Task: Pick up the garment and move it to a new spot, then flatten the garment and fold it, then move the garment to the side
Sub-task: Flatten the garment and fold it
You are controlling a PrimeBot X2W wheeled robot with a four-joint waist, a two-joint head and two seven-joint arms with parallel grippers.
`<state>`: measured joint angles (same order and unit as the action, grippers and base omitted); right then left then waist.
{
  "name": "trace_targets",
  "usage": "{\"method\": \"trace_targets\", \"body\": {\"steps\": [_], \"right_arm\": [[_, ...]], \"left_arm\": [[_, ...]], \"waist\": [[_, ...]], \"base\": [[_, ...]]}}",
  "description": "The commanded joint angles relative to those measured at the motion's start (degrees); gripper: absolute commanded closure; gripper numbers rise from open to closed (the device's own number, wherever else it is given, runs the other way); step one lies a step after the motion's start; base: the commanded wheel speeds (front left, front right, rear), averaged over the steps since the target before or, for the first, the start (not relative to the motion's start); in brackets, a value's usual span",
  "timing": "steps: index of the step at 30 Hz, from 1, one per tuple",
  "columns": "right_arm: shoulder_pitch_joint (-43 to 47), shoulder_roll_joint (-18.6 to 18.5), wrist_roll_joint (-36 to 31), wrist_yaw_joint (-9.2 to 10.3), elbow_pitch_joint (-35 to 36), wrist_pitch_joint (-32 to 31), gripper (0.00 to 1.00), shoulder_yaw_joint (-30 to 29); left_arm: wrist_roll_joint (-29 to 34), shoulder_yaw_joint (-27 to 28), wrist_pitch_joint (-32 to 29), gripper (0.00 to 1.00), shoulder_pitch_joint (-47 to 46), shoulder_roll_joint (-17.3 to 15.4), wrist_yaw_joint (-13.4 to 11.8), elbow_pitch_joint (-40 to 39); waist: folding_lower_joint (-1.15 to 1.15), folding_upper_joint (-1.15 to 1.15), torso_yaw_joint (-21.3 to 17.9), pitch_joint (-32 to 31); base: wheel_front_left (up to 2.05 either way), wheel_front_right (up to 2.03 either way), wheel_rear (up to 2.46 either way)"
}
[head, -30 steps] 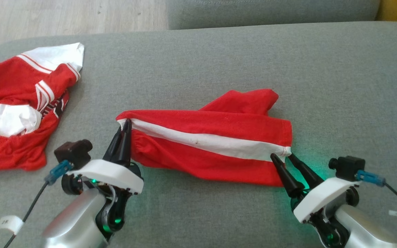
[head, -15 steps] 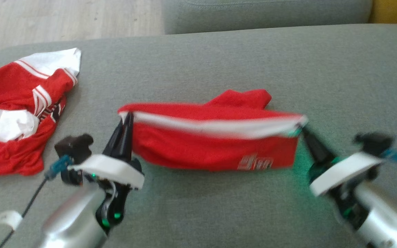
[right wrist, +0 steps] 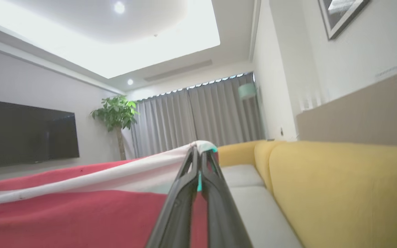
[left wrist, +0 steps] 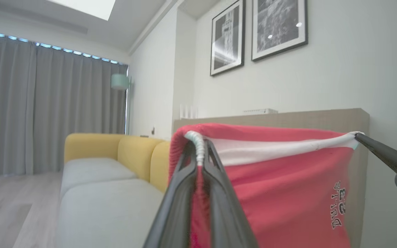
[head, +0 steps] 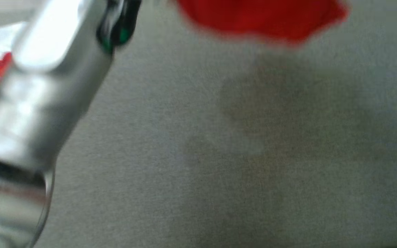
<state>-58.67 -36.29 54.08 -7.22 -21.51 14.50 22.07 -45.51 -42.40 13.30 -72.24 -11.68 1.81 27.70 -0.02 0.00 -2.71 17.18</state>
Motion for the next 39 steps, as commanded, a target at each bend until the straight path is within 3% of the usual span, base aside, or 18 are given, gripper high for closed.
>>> {"method": "trace_targets", "body": {"steps": [1,5,8,15,23,28,33,39], "right_arm": [[-1.2,-1.7,-0.4,-0.26,0.8,0.5,1.00,-0.7],[-5.6,-2.8,-0.7,-0.26,1.4,0.5,1.00,-0.9],[-2.7,-3.3,0.3,-0.26,2.6,0.5,1.00,-0.1],[15.2,-5.6,3.4,-0.26,6.2,0.5,1.00,4.8],[38.6,-8.9,7.9,-0.26,12.6,0.5,1.00,8.8],[51.8,-10.3,8.7,-0.26,16.9,0.5,1.00,5.9],[64.7,-11.0,8.1,-0.26,22.6,0.5,1.00,-2.0],[70.4,-11.9,7.2,-0.26,26.8,-0.7,1.00,-7.7]], "left_arm": [[1.2,2.6,0.7,1.00,-3.8,-1.1,0.3,-0.2],[4.2,5.5,1.6,1.00,-9.3,1.9,1.8,3.1],[6.1,8.2,1.7,1.00,-5.5,3.4,3.6,1.9],[10.9,6.5,1.7,1.00,15.3,3.7,5.5,1.0],[18.0,5.6,1.7,1.00,41.3,3.4,5.7,-5.6],[20.9,7.9,1.7,1.00,57.3,3.0,5.4,-11.0],[22.3,10.5,1.7,1.00,71.6,2.7,4.3,-18.8],[22.3,10.8,1.7,1.00,76.5,2.4,4.3,-23.6]], "waist": [[0.02,0.00,-2.1,3.8],[0.02,0.00,-3.2,6.1],[0.02,0.00,-3.4,6.9],[0.02,0.00,-2.5,5.9],[0.02,0.00,-2.3,-1.5],[0.02,0.00,-2.8,-7.2],[0.02,0.00,-2.0,-11.8],[0.02,0.00,-0.2,-13.3]], "base": [[0.00,0.00,0.00],[0.00,0.00,0.00],[0.00,0.00,0.00],[0.00,0.00,0.00],[0.00,0.00,0.00],[0.00,0.00,0.00],[0.00,0.00,0.00],[0.00,0.00,0.00]]}}
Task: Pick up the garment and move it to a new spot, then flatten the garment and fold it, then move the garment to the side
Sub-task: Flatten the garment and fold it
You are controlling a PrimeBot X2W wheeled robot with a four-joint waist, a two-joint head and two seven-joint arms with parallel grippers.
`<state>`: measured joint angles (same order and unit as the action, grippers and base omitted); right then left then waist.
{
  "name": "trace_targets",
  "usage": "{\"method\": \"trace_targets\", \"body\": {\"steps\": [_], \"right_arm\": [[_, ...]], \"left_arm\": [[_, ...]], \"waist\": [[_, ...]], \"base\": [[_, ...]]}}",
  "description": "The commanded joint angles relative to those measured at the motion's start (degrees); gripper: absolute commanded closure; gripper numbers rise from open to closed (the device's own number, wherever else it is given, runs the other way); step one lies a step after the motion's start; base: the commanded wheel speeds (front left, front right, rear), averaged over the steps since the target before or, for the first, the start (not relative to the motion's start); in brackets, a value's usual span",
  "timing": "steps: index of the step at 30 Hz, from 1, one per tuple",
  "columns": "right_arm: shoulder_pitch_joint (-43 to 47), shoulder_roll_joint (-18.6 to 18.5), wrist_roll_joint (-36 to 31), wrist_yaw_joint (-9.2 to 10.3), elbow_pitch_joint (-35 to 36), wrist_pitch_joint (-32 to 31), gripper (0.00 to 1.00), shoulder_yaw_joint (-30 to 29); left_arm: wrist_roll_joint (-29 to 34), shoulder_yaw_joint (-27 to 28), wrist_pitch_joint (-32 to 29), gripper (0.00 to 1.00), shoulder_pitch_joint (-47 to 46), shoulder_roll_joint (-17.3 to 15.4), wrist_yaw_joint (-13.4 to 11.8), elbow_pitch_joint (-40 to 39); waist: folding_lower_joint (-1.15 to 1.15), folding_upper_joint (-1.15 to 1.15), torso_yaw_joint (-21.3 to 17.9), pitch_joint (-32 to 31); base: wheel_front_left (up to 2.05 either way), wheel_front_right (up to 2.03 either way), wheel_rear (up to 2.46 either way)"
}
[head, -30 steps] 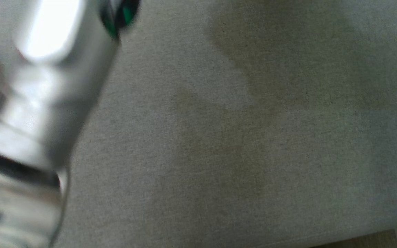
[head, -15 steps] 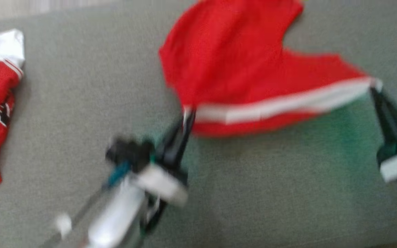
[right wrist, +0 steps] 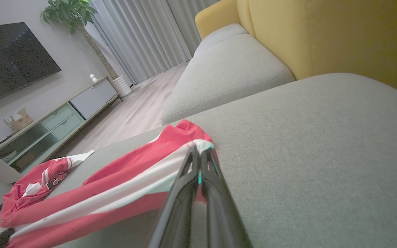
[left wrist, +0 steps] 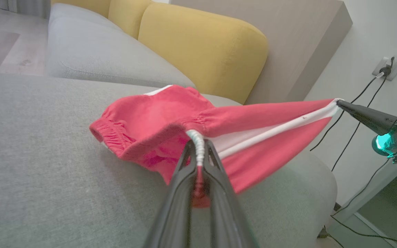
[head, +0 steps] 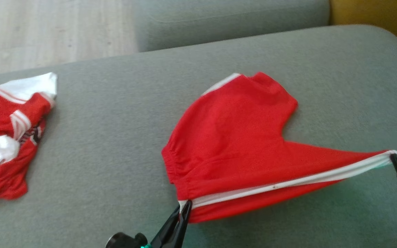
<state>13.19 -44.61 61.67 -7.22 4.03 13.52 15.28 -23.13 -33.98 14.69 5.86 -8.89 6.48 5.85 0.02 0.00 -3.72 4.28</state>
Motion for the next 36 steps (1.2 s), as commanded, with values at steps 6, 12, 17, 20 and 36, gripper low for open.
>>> {"method": "trace_targets", "body": {"steps": [6,12,17,20,36], "right_arm": [[-5.1,-2.2,-1.4,-0.26,1.7,-5.8,1.00,-3.1],[-16.1,-1.2,-1.3,-0.26,-3.3,-12.2,1.00,-1.0],[-28.0,-1.1,-1.3,-0.26,-8.2,-16.5,1.00,4.1],[-35.0,-0.9,-1.2,-0.26,-11.7,-18.6,1.00,7.8],[-56.6,1.5,2.1,-0.26,-27.6,-16.7,0.92,26.3]], "left_arm": [[-2.1,1.5,-1.5,1.00,-6.3,2.1,0.0,-2.8],[-7.3,1.6,-4.9,1.00,-15.4,5.0,0.1,1.2],[-10.7,1.7,-6.5,1.00,-22.4,5.8,-1.8,5.6],[-13.1,0.9,-6.9,1.00,-25.8,6.0,-2.4,7.6],[-23.3,-7.8,-2.3,0.56,-38.5,6.0,-11.4,18.6]], "waist": [[-0.02,0.00,4.4,2.1],[-0.02,0.00,7.8,6.9],[-0.02,0.00,9.5,10.9],[-0.02,0.00,10.6,12.9],[-0.02,0.00,13.6,17.4]], "base": [[0.00,0.00,0.00],[0.00,0.00,0.00],[0.00,0.00,0.00],[0.00,0.00,0.00],[0.00,0.00,0.00]]}}
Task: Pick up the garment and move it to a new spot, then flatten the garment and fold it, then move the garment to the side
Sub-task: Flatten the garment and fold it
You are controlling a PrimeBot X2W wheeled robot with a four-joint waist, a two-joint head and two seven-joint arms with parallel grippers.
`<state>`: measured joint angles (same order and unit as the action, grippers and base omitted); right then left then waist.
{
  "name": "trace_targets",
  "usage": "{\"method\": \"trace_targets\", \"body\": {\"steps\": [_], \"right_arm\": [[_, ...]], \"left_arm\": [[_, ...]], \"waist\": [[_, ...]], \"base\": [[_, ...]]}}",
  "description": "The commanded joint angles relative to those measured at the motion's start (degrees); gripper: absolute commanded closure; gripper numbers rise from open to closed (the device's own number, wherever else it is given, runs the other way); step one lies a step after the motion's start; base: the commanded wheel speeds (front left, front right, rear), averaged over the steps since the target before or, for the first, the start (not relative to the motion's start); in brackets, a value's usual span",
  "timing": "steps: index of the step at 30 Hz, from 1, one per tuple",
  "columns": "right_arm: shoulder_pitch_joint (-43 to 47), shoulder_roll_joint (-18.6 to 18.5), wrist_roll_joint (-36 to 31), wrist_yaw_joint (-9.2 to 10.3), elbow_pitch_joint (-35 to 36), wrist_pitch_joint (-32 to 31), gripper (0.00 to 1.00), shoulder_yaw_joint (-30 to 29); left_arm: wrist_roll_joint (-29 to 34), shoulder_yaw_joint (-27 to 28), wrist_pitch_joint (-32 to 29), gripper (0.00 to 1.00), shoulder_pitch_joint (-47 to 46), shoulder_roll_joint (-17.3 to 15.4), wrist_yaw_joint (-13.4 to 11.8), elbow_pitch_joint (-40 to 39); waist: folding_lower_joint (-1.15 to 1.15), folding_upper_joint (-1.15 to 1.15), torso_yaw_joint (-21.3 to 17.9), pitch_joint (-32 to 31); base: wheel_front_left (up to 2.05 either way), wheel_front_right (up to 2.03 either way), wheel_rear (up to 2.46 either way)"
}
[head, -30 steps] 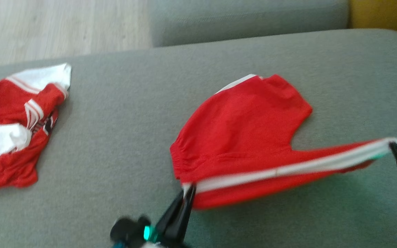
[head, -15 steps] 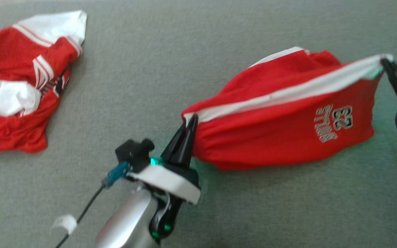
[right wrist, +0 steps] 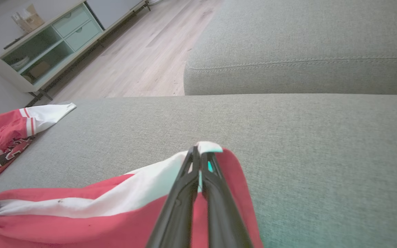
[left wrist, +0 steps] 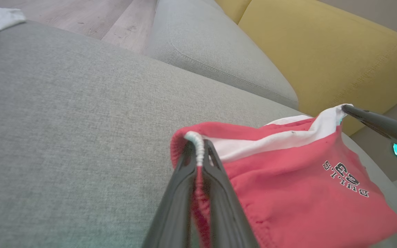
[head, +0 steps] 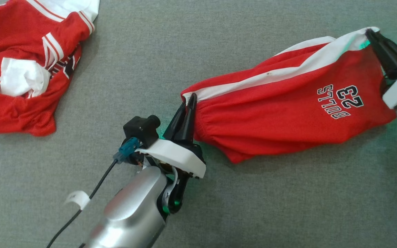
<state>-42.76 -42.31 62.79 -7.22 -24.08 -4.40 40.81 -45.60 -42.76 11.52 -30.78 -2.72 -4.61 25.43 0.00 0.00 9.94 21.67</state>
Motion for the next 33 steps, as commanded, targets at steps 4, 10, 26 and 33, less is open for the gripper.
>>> {"method": "trace_targets", "body": {"steps": [4,10,26,33], "right_arm": [[-1.7,0.0,2.8,-0.26,-0.8,3.7,0.00,2.9],[-0.1,0.5,6.2,-0.26,-1.1,9.4,0.00,6.6],[12.2,1.4,11.3,-0.26,-14.8,16.9,0.00,8.1],[11.1,4.4,10.5,-0.26,-25.1,16.2,0.00,8.4]], "left_arm": [[-1.9,0.4,2.0,0.00,-2.3,-0.2,-0.5,0.1],[1.4,0.7,3.4,0.00,-0.8,-0.2,-3.0,1.7],[32.3,14.5,3.5,0.00,25.1,-0.5,-14.3,-24.3],[34.7,14.7,3.5,0.00,29.4,-0.3,-13.7,-26.8]], "waist": [[0.00,0.00,-0.5,-0.5],[0.00,0.00,-2.1,-4.5],[0.00,0.00,1.5,-14.1],[0.00,0.00,6.3,-13.9]], "base": [[0.00,0.00,0.00],[0.00,0.00,0.00],[0.00,0.00,0.00],[0.00,0.00,0.00]]}}
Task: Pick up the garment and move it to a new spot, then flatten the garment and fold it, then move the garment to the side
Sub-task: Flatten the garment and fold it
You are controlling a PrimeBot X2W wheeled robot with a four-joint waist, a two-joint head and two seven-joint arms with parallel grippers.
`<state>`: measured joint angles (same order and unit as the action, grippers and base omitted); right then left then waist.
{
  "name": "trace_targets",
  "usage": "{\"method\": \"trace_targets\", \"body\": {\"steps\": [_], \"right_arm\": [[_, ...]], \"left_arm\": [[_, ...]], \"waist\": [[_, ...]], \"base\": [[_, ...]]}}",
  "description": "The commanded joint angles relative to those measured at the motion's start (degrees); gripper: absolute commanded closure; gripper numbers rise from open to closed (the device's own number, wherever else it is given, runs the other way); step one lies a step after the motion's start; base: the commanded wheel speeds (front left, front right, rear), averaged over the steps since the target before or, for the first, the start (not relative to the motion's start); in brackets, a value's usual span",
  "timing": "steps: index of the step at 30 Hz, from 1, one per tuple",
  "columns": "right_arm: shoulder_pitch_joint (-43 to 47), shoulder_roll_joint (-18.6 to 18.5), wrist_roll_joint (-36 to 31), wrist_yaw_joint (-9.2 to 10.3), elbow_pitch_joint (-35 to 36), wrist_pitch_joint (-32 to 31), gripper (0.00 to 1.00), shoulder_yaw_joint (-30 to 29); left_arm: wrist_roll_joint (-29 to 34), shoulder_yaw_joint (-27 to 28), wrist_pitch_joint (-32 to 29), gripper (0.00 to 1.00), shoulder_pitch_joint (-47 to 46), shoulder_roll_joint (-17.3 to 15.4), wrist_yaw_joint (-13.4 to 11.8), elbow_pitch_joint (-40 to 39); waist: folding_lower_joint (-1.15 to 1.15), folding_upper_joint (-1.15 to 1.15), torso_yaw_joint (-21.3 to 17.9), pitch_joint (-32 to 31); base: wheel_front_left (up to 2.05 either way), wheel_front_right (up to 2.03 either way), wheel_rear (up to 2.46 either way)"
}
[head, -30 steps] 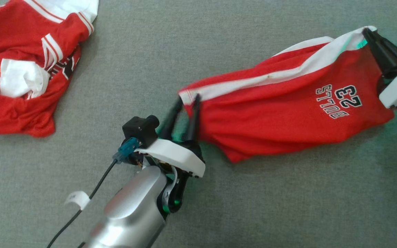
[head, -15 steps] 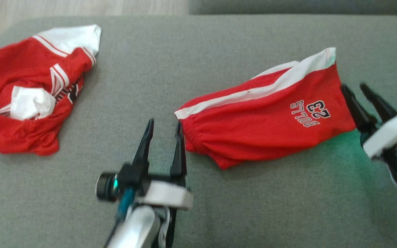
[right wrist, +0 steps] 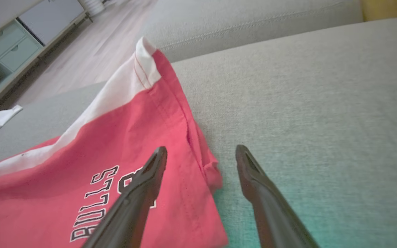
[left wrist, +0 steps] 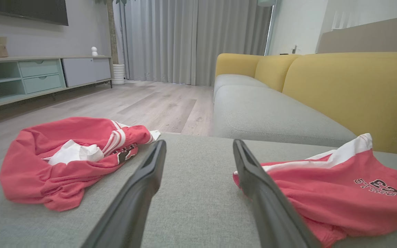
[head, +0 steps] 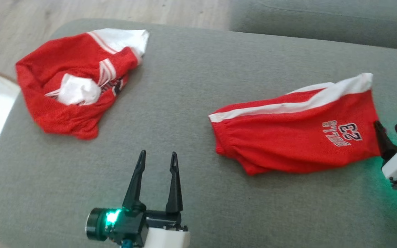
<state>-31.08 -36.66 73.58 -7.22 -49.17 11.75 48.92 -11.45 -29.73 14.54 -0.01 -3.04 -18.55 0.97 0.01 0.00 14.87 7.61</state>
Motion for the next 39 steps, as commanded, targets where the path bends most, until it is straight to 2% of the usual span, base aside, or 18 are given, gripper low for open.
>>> {"method": "trace_targets", "body": {"steps": [1,6,7,8,10,11,16,21,28,34,39], "right_arm": [[-0.8,-0.9,-0.4,-0.26,-0.9,-0.4,0.00,0.5],[-2.0,0.7,-0.7,-0.26,-5.5,-2.5,0.00,1.6],[-2.3,1.0,-0.8,-0.26,-6.4,-2.9,0.10,1.8],[-2.7,1.2,-0.8,-0.26,-7.0,-3.1,0.28,2.0],[-3.6,1.6,-1.1,-0.26,-8.0,-3.3,0.93,2.3],[-3.9,1.8,-1.0,-0.26,-8.0,-3.6,1.00,2.6],[-5.3,2.0,-0.5,-0.26,-6.7,-2.8,1.00,2.9],[-5.6,1.6,-0.2,-0.26,-3.9,-0.8,1.00,3.5],[-4.3,-1.3,0.7,-0.26,0.4,1.0,1.00,3.8],[-2.4,-4.3,2.1,-0.26,2.3,2.0,1.00,2.9],[-2.7,-4.9,1.2,-0.26,4.2,3.0,1.00,0.9]], "left_arm": [[0.7,1.5,0.5,0.00,-1.3,0.1,0.5,-2.4],[0.7,0.9,0.5,0.00,-1.7,0.1,0.5,-2.7],[0.8,0.8,0.5,0.00,-1.9,0.1,0.5,-2.7],[0.8,0.6,0.5,0.00,-2.2,0.1,0.4,-2.7],[0.8,0.3,0.5,0.00,-2.7,0.1,0.4,-2.7],[0.8,0.2,0.5,0.00,-3.0,0.1,0.4,-2.6],[0.4,-0.3,0.5,0.00,-4.0,0.2,0.2,-2.3],[0.1,-0.2,0.5,0.00,-4.1,0.2,0.3,-2.0],[0.5,0.5,0.5,0.00,-4.8,0.2,0.6,-1.9],[0.7,1.1,0.5,0.00,-5.4,0.2,0.8,-1.7],[0.7,1.1,0.5,0.00,-5.9,0.2,1.4,-1.0]], "waist": [[-0.01,0.00,1.8,0.3],[-0.01,0.00,2.5,0.8],[-0.01,0.00,2.4,0.9],[-0.01,0.00,2.3,1.1],[-0.01,0.00,1.7,1.5],[-0.01,0.00,1.4,1.7],[-0.01,0.00,-1.0,2.0],[-0.01,0.00,-6.0,1.2],[-0.01,0.00,-14.1,0.9],[-0.01,0.00,-18.5,1.3],[-0.01,0.00,-20.4,1.5]], "base": [[0.00,0.00,0.00],[0.00,0.00,0.00],[0.00,0.00,0.00],[0.00,0.00,0.00],[0.00,0.00,0.00],[0.00,0.00,0.00],[0.00,0.00,0.00],[0.00,0.00,0.00],[0.00,0.00,0.00],[0.00,0.00,0.00],[0.00,0.00,0.00]]}}
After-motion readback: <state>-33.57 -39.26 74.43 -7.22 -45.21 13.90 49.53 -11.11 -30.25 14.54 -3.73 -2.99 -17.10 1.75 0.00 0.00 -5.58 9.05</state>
